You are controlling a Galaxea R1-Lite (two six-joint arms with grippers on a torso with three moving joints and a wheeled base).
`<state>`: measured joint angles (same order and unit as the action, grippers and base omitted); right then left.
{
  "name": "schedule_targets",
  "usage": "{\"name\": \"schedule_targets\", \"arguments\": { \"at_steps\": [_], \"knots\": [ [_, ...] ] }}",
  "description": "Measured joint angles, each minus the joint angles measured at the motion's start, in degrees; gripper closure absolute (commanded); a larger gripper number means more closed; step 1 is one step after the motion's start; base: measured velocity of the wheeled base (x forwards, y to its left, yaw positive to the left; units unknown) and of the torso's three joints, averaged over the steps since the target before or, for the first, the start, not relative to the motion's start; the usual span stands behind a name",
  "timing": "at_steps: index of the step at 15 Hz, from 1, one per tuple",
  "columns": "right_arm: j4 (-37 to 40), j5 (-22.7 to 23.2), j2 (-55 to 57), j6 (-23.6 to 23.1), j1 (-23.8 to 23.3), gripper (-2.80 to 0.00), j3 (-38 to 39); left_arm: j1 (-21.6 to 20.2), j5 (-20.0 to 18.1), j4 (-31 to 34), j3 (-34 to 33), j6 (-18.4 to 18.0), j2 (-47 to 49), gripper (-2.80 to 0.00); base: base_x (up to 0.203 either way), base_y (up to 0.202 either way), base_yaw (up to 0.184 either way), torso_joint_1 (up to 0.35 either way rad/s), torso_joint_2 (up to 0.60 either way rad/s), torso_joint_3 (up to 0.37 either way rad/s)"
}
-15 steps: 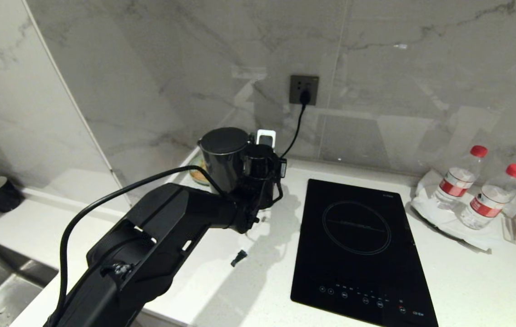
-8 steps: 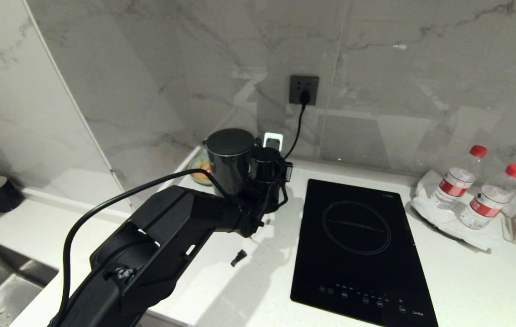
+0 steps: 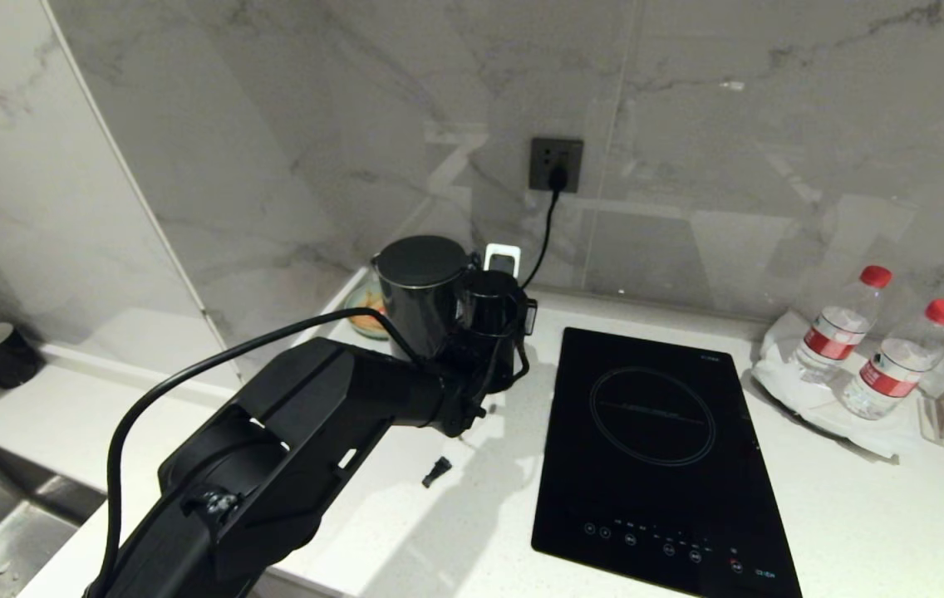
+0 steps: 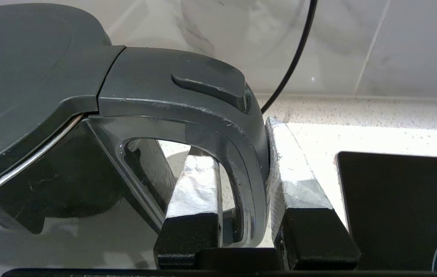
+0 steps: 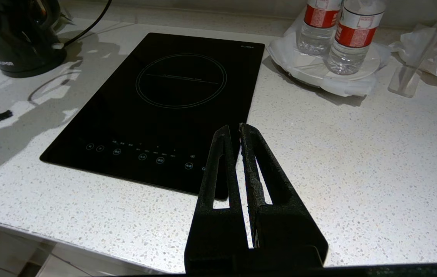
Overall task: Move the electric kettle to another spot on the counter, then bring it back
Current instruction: Place it on the power base
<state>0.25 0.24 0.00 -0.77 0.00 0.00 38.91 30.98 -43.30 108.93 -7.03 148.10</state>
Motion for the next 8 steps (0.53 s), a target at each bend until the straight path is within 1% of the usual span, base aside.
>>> {"name": "schedule_targets", "arguments": {
  "at_steps": [2,5,8],
  "knots": [
    [0.01,-0.02,0.0,0.01,0.0,0.0,0.0,0.44,0.87,-0.16,-0.25,-0.04,-0.32,-2.8,0.0,0.0,0.0,0.0,0.0,0.0],
    [0.02,0.0,0.0,0.0,0.0,0.0,0.0,1.02,0.97,-0.18,-0.3,0.16,-0.49,-2.8,0.0,0.0,0.0,0.0,0.0,0.0],
    [0.0,-0.02,0.0,0.02,0.0,0.0,0.0,1.7,1.06,-0.2,-1.54,1.48,-0.85,-2.8,0.0,0.0,0.0,0.0,0.0,0.0]
  ]
}}
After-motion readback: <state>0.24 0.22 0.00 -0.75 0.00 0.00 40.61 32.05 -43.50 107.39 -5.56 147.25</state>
